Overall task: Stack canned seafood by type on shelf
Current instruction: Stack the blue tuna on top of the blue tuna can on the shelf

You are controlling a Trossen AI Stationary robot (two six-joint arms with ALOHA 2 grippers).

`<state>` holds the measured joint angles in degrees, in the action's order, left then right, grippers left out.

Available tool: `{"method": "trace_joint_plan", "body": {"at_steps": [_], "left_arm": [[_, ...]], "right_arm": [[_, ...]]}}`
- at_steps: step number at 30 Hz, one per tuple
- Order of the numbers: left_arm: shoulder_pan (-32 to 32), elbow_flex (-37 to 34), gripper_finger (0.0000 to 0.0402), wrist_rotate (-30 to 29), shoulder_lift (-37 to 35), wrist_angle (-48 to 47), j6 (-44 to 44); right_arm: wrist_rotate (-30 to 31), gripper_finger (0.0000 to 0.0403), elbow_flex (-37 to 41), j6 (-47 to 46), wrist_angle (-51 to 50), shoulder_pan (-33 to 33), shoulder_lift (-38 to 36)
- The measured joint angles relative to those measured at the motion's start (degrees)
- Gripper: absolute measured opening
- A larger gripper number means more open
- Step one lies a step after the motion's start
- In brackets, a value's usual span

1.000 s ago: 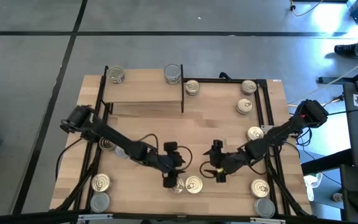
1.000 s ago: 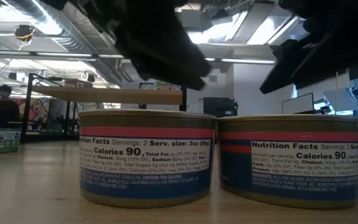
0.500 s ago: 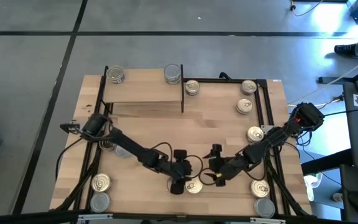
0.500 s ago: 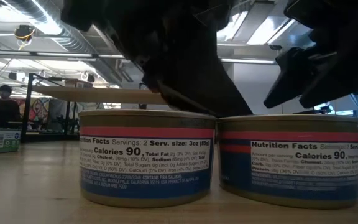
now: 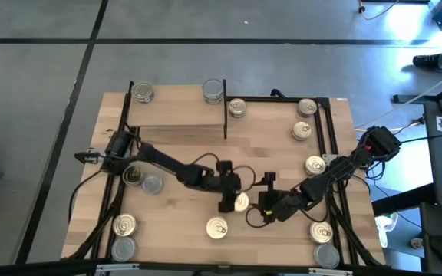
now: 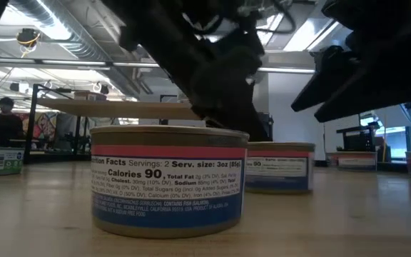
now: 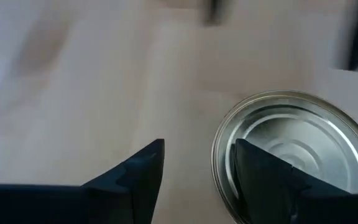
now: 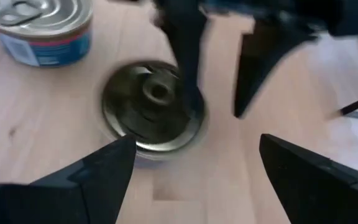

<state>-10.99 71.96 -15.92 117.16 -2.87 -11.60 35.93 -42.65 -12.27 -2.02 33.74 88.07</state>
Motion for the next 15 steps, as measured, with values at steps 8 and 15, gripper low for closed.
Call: {"method": "trace_joint_plan", "body": {"at_steps": [8, 15], "left_arm": [[4.06, -0.48, 0.0194, -0.22, -4.28, -4.6, 0.62], [-0.59, -0.4, 0.0194, -0.85, -9.97, -12.44, 1.66]], "right_arm": [[1.87, 0.034, -0.66, 2.14, 2.06, -0.62, -0.76], [0.24, 0.0308, -0.67, -1.26, 1.69, -4.44, -0.76]]}}
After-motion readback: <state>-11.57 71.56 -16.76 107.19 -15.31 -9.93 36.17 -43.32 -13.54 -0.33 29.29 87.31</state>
